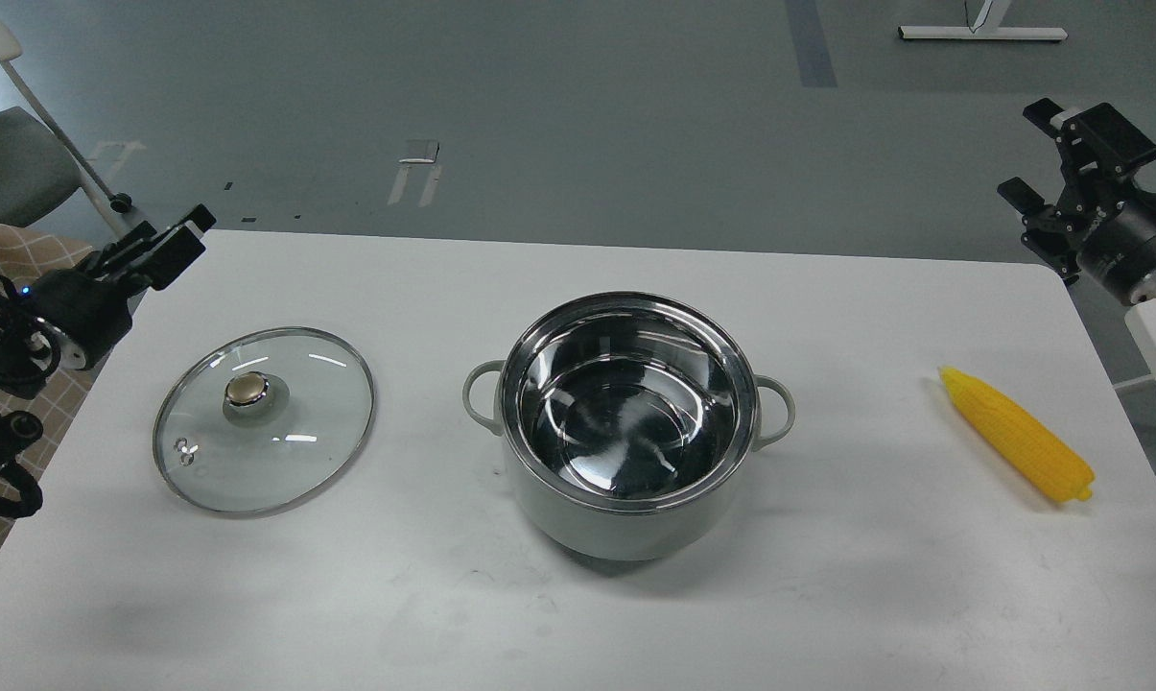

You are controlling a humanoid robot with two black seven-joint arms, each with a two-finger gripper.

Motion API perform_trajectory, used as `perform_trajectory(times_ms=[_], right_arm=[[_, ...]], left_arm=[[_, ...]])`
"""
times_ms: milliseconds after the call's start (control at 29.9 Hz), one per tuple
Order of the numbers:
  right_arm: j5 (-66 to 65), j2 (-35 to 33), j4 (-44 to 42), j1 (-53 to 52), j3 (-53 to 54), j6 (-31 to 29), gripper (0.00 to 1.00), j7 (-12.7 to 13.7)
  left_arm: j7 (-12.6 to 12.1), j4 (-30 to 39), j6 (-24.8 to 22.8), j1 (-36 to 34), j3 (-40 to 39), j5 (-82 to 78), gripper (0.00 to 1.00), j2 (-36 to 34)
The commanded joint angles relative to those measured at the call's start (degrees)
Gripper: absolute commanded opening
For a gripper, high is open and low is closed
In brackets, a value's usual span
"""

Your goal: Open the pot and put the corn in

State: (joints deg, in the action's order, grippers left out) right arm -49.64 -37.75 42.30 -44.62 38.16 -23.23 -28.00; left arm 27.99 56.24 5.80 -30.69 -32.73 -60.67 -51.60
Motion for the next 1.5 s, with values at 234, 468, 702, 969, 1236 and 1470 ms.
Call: perform_trajectory(times_ms=[234, 468, 702, 969, 1236, 1470], right_arm=[[-37.79, -10.15, 7.62, 0.85, -10.11, 8.45, 1.00, 0.00], [-46.51, -12.18, 7.18, 1.99, -15.57, 12.68, 1.00, 0.00], [-55.20, -11.74, 6.13, 6.65, -15.92, 14.00, 1.00, 0.00], [-58.29, -8.49, 2.35, 8.41, -16.10, 16.72, 0.97, 0.00], [-60.22, -4.36, -1.34, 8.33, -17.94, 19.45, 0.55, 0.00], [-60.22, -3.83, -0.99, 7.98, -17.95, 19.80, 0.03, 0.00]], left_arm=[[0.01, 4.67, -22.05, -10.00, -1.98, 28.57, 0.93, -0.34], [0.01, 5.11, -25.04, -11.76, -5.68, 38.17, 0.94, 4.23], [0.01, 5.20, -24.96, -12.11, -5.50, 38.08, 0.94, 5.37], [0.01, 5.46, -25.05, -11.76, -5.50, 37.99, 0.94, 5.28], [0.01, 7.04, -24.78, -11.50, -5.42, 37.99, 0.94, 4.84], [0.01, 7.04, -24.78, -11.41, -5.50, 37.99, 0.94, 4.67]])
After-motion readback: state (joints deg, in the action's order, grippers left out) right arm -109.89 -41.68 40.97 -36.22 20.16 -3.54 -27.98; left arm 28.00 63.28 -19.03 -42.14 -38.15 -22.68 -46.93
